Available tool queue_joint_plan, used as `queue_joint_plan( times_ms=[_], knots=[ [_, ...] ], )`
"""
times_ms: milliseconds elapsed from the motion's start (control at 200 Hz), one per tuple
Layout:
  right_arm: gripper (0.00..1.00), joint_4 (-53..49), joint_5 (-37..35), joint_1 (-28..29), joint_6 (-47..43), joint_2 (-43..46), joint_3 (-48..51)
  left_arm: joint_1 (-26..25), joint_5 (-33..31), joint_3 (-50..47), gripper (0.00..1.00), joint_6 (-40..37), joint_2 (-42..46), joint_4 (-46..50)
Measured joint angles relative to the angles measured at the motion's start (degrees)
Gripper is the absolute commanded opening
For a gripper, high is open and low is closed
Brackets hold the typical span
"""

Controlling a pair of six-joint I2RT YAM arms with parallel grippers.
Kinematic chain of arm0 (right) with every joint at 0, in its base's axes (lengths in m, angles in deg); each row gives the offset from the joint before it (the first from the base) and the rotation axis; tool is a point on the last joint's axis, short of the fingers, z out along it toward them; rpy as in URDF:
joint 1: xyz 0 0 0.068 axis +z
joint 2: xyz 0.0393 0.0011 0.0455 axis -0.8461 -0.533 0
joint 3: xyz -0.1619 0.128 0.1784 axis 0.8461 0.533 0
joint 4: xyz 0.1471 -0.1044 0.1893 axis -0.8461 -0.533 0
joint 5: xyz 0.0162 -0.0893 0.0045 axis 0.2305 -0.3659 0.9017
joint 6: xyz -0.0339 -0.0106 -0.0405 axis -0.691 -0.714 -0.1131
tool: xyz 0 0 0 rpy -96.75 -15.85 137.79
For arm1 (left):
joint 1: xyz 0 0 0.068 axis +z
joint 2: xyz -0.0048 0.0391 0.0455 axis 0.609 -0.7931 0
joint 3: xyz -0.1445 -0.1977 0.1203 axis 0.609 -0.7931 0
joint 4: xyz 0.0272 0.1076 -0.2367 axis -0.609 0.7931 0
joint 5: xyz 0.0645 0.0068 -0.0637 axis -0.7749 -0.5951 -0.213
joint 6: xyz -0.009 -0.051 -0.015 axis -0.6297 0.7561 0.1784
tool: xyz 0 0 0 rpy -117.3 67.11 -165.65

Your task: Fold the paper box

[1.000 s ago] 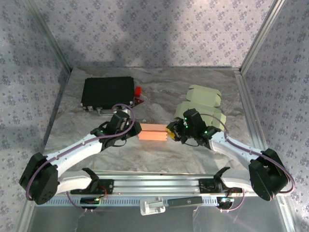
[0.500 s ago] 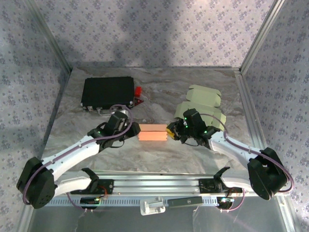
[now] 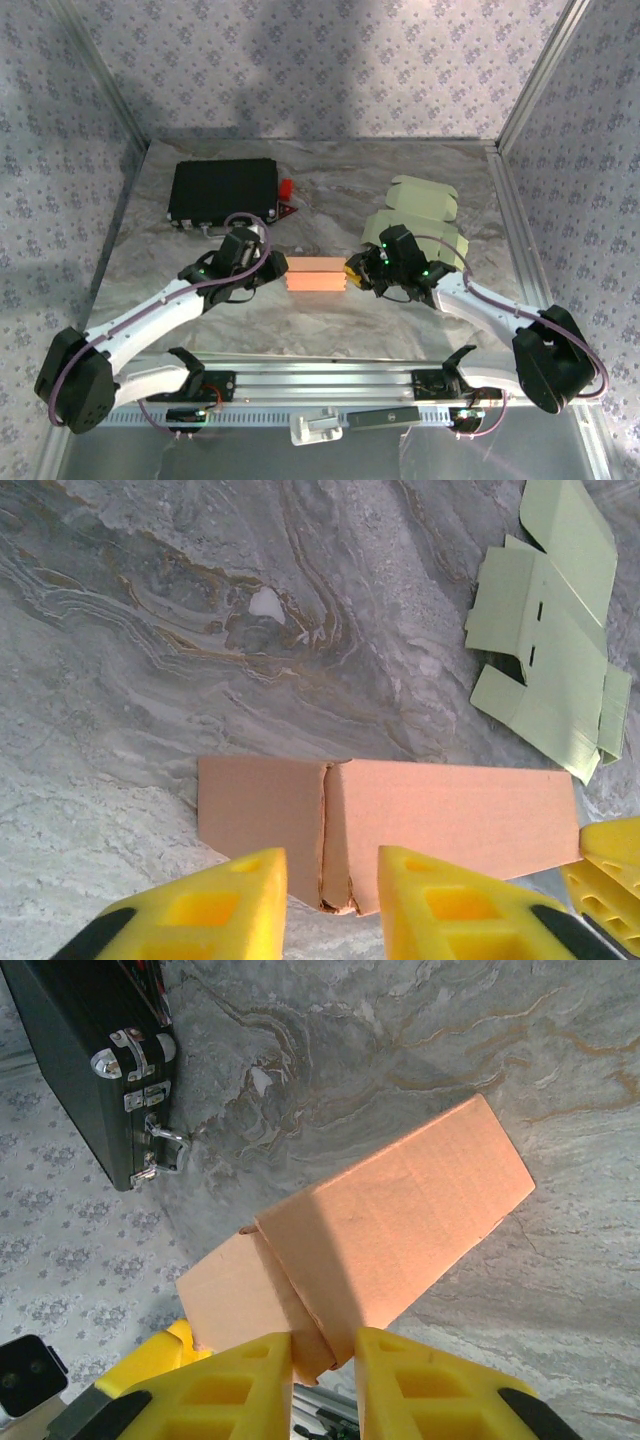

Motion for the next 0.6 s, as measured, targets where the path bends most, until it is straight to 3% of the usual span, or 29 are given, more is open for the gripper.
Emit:
queue_joint_plan(
  times_ms=[600],
  knots=[
    [0.21, 0.20, 0.00, 0.00, 0.04, 0.00, 0.31, 0.00, 1.25, -3.23, 0.16, 0.42, 0.24, -3.87]
  ],
)
